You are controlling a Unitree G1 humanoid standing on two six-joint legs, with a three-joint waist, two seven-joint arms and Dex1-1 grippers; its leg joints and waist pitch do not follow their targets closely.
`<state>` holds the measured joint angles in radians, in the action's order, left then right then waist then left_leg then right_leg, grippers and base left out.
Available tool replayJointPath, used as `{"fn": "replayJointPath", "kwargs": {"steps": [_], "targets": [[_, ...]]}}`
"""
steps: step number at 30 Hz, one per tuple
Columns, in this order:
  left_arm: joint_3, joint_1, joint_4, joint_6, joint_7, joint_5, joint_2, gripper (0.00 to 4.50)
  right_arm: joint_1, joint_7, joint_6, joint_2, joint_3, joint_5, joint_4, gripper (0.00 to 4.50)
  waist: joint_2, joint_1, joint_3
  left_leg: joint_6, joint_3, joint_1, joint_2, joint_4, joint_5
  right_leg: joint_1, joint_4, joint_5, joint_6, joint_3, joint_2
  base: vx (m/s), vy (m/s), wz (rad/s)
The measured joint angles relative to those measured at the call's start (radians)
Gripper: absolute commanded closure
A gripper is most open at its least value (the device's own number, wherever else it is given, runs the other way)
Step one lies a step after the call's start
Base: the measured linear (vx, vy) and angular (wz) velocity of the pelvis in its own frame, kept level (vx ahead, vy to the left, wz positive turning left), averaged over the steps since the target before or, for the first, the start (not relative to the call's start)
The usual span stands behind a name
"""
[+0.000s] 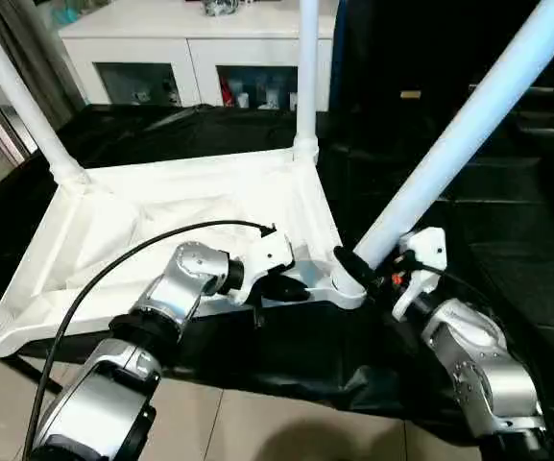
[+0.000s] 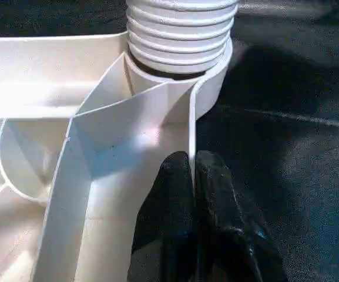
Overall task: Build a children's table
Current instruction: Insert table leg to table base
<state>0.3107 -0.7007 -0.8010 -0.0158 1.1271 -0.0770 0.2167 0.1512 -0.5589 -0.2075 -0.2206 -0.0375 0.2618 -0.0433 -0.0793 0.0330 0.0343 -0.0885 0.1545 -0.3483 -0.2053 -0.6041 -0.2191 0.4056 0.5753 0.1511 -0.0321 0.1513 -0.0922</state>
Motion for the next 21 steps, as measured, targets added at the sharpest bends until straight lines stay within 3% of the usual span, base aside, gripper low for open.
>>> {"fn": "replayJointPath", "kwargs": {"steps": [6,15,21], "targets": [[0.0,0.001,0.002,0.0,-0.002,-0.006,-0.001,4.5,0.012,0.0,-0.021,-0.019,-0.023,-0.034,0.012,2.58,0.01,0.0,0.0,0.0,0.001,0.0,0.0,0.0,0.0,0.0,0.0,0.0,0.0,0.0,0.0,0.0,0.0,0.0],[0.002,0.033,0.062,0.011,-0.014,-0.016,0.023,4.5,0.107,-0.064,-0.081,-0.037,-0.052,-0.037,-0.067,2.58,0.049,-0.009,0.0,-0.001,-0.001,0.001,0.0,0.0,-0.001,0.0,0.0,0.0,0.0,0.0,0.0,0.0,0.0,0.0],[0.011,0.048,0.095,0.009,-0.008,-0.018,0.039,4.5,0.151,-0.124,-0.088,-0.065,-0.076,-0.04,-0.109,2.58,0.055,-0.016,0.0,-0.001,-0.001,0.002,-0.001,0.0,-0.001,0.0,0.0,0.0,0.0,-0.001,0.0,0.0,0.0,0.0]]}}
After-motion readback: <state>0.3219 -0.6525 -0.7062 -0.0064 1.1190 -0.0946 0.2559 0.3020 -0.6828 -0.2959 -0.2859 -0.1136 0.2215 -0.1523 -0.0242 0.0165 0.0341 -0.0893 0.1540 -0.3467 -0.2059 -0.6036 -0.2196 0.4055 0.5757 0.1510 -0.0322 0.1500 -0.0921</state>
